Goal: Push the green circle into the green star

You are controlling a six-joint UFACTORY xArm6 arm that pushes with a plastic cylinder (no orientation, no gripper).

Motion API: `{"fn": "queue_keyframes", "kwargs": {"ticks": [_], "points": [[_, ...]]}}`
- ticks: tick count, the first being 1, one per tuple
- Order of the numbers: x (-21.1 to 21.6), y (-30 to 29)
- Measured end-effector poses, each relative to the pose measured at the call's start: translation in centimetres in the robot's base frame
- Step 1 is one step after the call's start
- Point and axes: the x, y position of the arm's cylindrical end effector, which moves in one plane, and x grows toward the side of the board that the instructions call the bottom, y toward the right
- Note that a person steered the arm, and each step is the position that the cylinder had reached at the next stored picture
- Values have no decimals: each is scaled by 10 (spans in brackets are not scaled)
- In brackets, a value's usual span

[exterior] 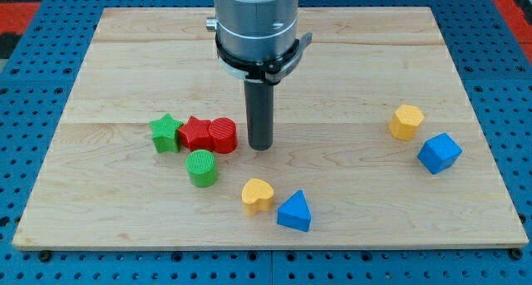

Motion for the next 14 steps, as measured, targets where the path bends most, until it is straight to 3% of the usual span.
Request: {"fn": "queue_keyframes", "kwargs": {"ticks": [3, 4, 8, 9, 10, 11, 12, 14], "points": [[31, 17], [56, -6], [17, -99], [26, -85], [77, -47], [82, -76], [80, -111], [30, -142]]}}
